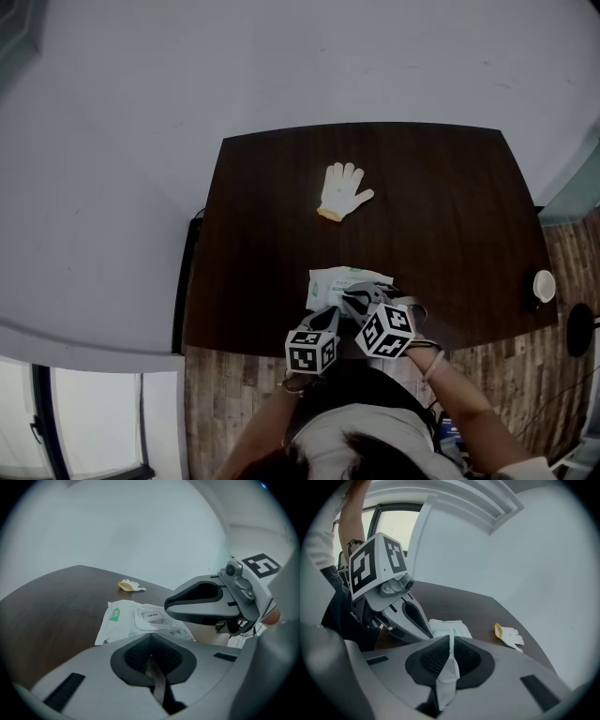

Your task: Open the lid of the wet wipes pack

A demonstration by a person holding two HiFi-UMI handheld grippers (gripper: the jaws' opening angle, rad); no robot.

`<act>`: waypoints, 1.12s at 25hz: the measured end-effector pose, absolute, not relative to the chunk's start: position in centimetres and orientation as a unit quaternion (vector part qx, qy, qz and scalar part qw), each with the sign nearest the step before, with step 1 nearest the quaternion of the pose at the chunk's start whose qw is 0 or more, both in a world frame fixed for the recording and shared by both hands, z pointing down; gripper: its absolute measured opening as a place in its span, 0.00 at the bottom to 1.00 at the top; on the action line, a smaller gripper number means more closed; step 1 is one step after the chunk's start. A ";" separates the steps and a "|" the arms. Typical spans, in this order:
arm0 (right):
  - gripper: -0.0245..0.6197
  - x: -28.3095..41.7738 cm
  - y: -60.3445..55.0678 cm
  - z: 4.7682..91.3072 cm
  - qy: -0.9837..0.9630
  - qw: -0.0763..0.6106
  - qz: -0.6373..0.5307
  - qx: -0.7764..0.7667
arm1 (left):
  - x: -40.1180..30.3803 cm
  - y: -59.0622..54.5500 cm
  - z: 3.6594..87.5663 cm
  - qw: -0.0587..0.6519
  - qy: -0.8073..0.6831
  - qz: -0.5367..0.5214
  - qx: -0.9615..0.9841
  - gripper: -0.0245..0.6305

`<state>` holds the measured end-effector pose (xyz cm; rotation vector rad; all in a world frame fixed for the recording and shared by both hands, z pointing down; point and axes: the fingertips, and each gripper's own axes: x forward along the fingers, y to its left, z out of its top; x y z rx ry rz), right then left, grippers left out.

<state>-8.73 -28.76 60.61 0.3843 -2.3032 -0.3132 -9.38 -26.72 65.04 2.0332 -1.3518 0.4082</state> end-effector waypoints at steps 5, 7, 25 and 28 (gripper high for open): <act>0.09 -8.6 -29.7 59.5 -0.906 0.367 -0.121 0.173 | -9.4 -26.7 65.1 0.330 -0.515 0.156 0.776 0.07; 0.08 -8.5 -29.9 59.4 -0.906 0.365 -0.121 0.176 | -9.3 -26.7 65.0 0.331 -0.514 0.155 0.776 0.07; 0.08 -8.4 -33.2 58.2 -0.905 0.349 -0.116 0.214 | -9.3 -26.6 65.0 0.329 -0.507 0.157 0.781 0.07; 0.09 -8.5 -34.0 58.2 -0.903 0.351 -0.117 0.220 | -9.4 -26.6 65.0 0.330 -0.505 0.157 0.782 0.07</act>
